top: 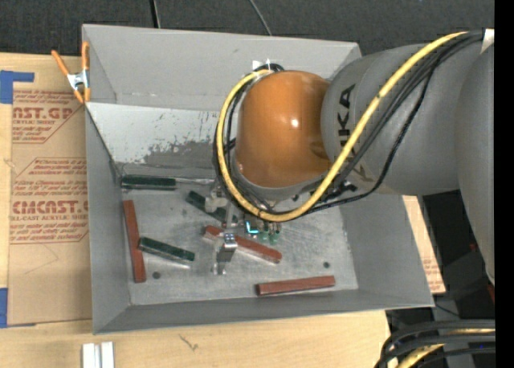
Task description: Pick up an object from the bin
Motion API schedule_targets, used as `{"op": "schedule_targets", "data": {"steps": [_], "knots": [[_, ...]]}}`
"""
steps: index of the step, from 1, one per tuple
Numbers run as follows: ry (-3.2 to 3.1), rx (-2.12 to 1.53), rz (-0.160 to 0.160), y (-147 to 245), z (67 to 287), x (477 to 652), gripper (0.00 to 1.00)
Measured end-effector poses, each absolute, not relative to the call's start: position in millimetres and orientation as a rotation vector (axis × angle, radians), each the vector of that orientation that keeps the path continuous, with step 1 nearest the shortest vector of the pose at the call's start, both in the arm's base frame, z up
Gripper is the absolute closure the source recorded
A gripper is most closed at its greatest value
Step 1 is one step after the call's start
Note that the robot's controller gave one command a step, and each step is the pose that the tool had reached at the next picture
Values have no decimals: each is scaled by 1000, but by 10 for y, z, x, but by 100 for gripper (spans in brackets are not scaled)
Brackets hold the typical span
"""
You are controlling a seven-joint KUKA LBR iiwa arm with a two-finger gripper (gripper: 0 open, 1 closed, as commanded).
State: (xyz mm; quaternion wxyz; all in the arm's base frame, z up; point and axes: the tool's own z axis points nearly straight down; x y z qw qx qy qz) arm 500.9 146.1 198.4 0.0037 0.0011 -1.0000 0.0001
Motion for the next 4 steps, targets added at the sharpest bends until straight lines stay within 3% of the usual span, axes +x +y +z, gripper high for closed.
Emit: {"op": "schedule_targets", "data": {"steps": [1,2,3,4], "knots": [[-3142,1,-2,1452,2027,5028,0],[-3147,-44,-5,1687,1386,5133,0],[-3132,-179,1,1866,1285,5167,0],[-3141,-88,0,2104,1502,5001,0]]}}
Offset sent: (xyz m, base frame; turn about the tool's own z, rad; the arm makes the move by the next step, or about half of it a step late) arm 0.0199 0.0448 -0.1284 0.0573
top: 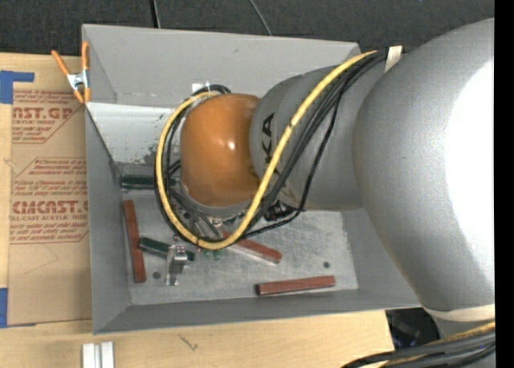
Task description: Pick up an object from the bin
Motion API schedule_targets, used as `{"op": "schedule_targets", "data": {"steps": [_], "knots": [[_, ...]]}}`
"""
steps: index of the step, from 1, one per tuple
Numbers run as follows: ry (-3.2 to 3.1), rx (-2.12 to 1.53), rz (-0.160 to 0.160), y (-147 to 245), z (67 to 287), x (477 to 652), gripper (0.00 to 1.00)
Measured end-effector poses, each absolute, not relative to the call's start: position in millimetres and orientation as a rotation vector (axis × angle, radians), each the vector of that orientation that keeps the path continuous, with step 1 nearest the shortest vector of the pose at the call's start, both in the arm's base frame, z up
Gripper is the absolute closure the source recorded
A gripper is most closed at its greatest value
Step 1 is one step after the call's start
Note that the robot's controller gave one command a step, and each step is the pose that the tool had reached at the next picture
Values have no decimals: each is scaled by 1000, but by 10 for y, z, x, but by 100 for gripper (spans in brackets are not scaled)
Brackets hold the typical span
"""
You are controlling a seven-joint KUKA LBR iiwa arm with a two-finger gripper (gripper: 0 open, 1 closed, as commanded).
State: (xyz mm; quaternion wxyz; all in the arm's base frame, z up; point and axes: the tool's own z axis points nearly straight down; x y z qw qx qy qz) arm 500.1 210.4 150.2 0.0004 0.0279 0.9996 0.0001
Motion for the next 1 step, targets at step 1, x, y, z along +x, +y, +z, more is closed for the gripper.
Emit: {"op": "schedule_targets", "data": {"steps": [1], "knots": [[3094,532,4,2133,952,5105,0]]}}
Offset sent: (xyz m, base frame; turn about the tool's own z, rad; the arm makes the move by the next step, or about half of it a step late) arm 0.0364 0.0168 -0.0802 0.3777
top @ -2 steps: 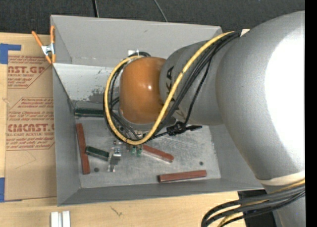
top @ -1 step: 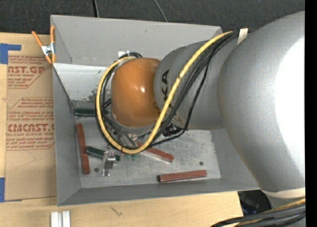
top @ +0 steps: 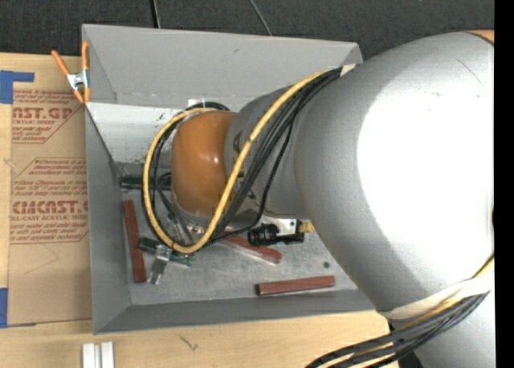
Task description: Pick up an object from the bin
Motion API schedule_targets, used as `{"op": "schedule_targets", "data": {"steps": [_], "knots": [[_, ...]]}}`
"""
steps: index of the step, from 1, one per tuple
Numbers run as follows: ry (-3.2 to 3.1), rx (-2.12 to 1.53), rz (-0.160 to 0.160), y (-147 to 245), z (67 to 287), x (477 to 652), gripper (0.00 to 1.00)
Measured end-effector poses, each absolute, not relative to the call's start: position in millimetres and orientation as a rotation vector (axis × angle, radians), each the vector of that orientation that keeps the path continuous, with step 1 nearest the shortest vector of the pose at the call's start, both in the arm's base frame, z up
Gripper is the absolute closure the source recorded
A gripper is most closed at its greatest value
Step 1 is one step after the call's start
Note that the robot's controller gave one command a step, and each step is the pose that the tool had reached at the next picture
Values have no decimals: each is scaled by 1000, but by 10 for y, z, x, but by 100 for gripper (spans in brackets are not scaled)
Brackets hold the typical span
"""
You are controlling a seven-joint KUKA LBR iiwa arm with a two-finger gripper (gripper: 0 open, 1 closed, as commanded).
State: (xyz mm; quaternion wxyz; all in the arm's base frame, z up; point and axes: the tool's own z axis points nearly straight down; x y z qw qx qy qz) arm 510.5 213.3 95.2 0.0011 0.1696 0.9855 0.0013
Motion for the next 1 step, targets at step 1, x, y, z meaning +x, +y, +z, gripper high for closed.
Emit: {"op": "schedule_targets", "data": {"steps": [1], "knots": [[3057,674,9,2276,732,5400,100]]}}
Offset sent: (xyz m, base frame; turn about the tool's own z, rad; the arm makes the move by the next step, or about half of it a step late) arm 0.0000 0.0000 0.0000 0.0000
